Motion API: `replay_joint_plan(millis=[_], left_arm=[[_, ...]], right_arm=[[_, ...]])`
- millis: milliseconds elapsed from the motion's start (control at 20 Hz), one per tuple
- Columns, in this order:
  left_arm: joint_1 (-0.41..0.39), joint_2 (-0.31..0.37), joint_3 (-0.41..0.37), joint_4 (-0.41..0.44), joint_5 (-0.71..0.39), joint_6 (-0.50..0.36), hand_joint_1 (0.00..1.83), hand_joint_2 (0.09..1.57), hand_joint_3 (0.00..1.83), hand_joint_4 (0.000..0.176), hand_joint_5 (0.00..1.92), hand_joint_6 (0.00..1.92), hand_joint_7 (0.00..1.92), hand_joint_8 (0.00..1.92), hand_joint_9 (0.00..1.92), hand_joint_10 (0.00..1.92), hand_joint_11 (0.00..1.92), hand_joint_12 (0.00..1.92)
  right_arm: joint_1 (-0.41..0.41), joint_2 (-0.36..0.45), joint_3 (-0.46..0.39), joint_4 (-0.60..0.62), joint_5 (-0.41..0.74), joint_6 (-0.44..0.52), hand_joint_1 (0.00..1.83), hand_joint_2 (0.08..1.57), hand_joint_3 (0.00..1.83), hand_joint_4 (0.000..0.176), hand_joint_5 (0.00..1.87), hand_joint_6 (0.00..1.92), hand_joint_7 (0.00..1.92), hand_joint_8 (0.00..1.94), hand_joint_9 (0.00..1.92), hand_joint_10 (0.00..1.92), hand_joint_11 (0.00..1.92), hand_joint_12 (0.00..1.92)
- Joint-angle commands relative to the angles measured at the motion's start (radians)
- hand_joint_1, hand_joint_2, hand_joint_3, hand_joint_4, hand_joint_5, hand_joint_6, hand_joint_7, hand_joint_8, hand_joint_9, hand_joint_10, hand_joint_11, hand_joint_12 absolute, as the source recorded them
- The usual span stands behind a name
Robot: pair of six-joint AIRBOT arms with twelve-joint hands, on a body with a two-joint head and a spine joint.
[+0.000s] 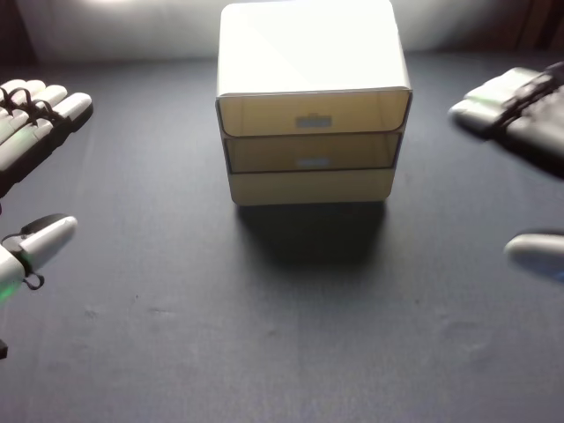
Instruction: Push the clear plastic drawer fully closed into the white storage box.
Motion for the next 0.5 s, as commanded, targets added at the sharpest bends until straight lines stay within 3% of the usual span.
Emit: replay_joint_plan(millis=[0, 50, 150, 200, 250, 350, 450], left_arm=[[-0.003, 0.007, 0.000, -0.013, -0.144, -0.003, 0.25, 1.43, 0.00, 0.041, 0.00, 0.00, 0.00, 0.00, 0.00, 0.00, 0.00, 0.00], [-0.003, 0.008, 0.000, -0.015, -0.155, -0.003, 0.25, 1.43, 0.00, 0.041, 0.00, 0.00, 0.00, 0.00, 0.00, 0.00, 0.00, 0.00], [-0.003, 0.009, -0.001, -0.019, -0.176, -0.003, 0.07, 1.41, 0.00, 0.026, 0.00, 0.00, 0.00, 0.00, 0.00, 0.00, 0.00, 0.00], [-0.003, 0.009, -0.002, -0.021, -0.189, -0.005, 0.10, 1.38, 0.00, 0.024, 0.00, 0.00, 0.00, 0.00, 0.00, 0.00, 0.00, 0.00], [-0.003, 0.011, -0.002, -0.025, -0.209, -0.010, 0.09, 1.37, 0.00, 0.036, 0.00, 0.00, 0.00, 0.00, 0.00, 0.00, 0.00, 0.00], [-0.002, 0.013, -0.002, -0.032, -0.245, -0.014, 0.09, 1.36, 0.00, 0.070, 0.00, 0.00, 0.00, 0.00, 0.00, 0.00, 0.00, 0.00], [-0.004, 0.016, -0.005, -0.027, -0.255, -0.021, 0.13, 1.35, 0.00, 0.120, 0.00, 0.00, 0.00, 0.00, 0.00, 0.00, 0.00, 0.00]], right_arm=[[-0.014, 0.015, -0.007, 0.048, 0.181, -0.020, 0.17, 1.36, 0.01, 0.000, 0.00, 0.00, 0.00, 0.00, 0.00, 0.00, 0.00, 0.00], [-0.059, 0.030, -0.016, 0.108, 0.228, -0.048, 0.17, 1.36, 0.01, 0.000, 0.00, 0.00, 0.00, 0.00, 0.00, 0.00, 0.00, 0.00], [-0.132, 0.049, -0.022, 0.192, 0.306, -0.062, 0.19, 1.35, 0.00, 0.000, 0.00, 0.00, 0.00, 0.00, 0.00, 0.00, 0.00, 0.00], [-0.168, 0.059, -0.029, 0.239, 0.360, -0.062, 0.23, 1.36, 0.01, 0.031, 0.00, 0.00, 0.00, 0.00, 0.00, 0.00, 0.00, 0.00], [-0.193, 0.068, -0.035, 0.277, 0.408, -0.062, 0.24, 1.35, 0.00, 0.075, 0.00, 0.00, 0.00, 0.00, 0.00, 0.00, 0.00, 0.00], [-0.212, 0.077, -0.043, 0.307, 0.461, -0.062, 0.23, 1.32, 0.00, 0.072, 0.00, 0.00, 0.00, 0.00, 0.00, 0.00, 0.00, 0.00], [-0.215, 0.084, -0.049, 0.315, 0.509, -0.058, 0.31, 1.32, 0.00, 0.048, 0.00, 0.00, 0.00, 0.00, 0.00, 0.00, 0.00, 0.00]])
